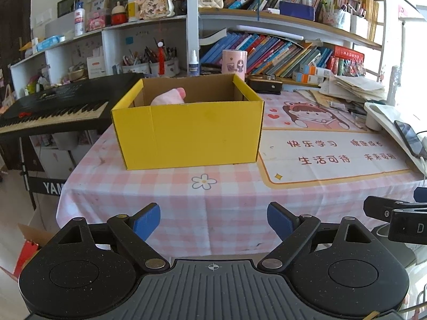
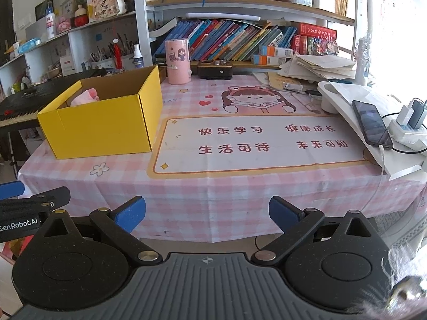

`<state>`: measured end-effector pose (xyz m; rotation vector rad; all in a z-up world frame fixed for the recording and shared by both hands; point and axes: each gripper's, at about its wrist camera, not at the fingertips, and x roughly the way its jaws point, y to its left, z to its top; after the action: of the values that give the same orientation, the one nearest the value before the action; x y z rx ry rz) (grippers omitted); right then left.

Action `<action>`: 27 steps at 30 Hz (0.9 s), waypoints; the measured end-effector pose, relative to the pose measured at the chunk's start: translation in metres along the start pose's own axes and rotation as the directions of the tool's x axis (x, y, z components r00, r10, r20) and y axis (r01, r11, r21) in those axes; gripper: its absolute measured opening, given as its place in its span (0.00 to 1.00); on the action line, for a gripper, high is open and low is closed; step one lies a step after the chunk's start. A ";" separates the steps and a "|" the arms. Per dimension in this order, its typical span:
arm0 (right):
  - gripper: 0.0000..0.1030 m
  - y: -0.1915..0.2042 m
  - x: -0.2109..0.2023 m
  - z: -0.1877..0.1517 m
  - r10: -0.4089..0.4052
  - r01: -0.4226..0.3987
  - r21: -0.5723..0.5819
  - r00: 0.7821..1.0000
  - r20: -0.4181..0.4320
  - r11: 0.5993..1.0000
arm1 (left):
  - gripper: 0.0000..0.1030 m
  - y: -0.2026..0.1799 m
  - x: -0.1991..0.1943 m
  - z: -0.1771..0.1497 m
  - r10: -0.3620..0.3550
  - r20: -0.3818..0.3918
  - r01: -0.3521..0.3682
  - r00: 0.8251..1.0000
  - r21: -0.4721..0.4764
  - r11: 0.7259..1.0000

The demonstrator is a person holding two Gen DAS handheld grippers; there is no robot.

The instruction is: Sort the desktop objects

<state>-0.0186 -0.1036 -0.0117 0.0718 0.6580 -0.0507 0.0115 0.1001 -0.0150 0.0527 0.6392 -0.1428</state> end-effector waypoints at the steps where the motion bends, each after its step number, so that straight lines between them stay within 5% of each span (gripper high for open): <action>1: 0.97 0.000 0.000 0.000 -0.001 0.001 -0.001 1.000 -0.001 1.000 | 0.87 0.000 0.000 0.000 -0.001 -0.001 0.001 1.000 0.001 1.000; 27: 0.97 -0.002 -0.001 -0.003 0.007 -0.007 -0.004 1.000 -0.012 1.000 | 0.88 -0.005 -0.003 -0.001 -0.006 -0.004 0.006 1.000 0.012 1.000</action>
<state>-0.0218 -0.1054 -0.0136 0.0703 0.6701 -0.0426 0.0078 0.0957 -0.0144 0.0627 0.6425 -0.1520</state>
